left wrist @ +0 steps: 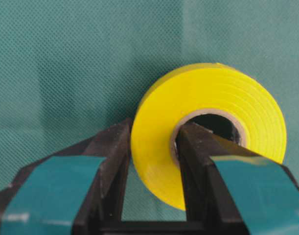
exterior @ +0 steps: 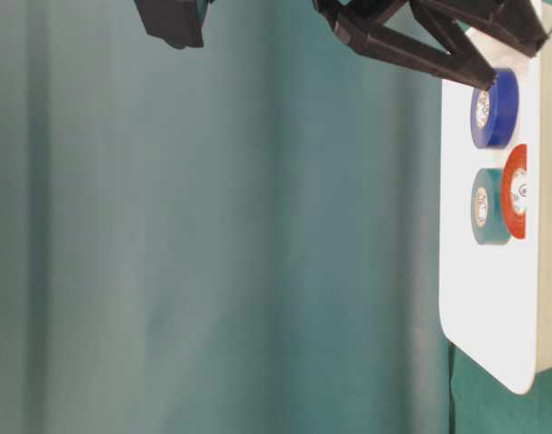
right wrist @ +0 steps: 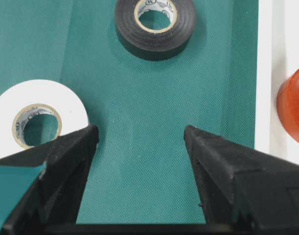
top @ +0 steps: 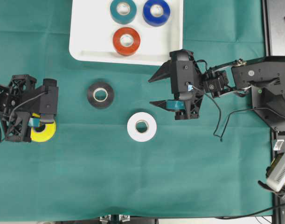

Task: Put the tape alternately from left to right into the white case.
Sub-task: 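Lift the yellow roll with the left gripper into the tray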

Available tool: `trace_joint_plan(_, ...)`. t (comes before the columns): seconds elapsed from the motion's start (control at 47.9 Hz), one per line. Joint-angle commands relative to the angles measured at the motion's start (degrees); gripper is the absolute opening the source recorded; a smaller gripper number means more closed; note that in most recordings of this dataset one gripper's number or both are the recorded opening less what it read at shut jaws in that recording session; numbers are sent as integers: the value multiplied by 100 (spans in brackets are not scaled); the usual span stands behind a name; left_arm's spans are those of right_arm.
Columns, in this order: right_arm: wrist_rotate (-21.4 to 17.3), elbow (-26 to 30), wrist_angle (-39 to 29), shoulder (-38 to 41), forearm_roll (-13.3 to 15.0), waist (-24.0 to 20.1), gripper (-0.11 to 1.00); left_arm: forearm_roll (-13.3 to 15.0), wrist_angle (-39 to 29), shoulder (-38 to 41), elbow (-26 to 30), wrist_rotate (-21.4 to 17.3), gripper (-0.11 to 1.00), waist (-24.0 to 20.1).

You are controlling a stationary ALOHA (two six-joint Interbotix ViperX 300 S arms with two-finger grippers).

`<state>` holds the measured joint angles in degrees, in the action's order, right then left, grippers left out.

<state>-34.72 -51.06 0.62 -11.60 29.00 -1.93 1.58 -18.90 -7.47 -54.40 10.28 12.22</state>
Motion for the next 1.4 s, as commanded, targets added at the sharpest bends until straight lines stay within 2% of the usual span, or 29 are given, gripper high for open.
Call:
trace_joint_plan(0.0, 0, 79, 18, -255, 9, -18, 78, 0, 26, -229, 193, 0, -3, 18)
trace_joint_plan(0.313, -9, 79, 26, -264, 9, -18, 78, -9, 105, -668, 668, -53, -3, 18)
trace_joint_plan(0.647, 0, 97, 44, -264, 9, -18, 78, -26, 237, -589, 756, -229, -3, -132)
trace_joint_plan(0.98, -9, 97, 44, -264, 9, -35, 78, -44, 686, -501, 958, -246, -3, -1072)
trace_joint_plan(1.272, -9, 97, 44, -264, 9, -53, 78, -44, 712, -185, 1292, -264, -3, -1793)
trace_joint_plan(1.377, -9, 97, 44, -264, 9, -53, 78, -44, 712, -44, 1424, -563, -3, -2039)
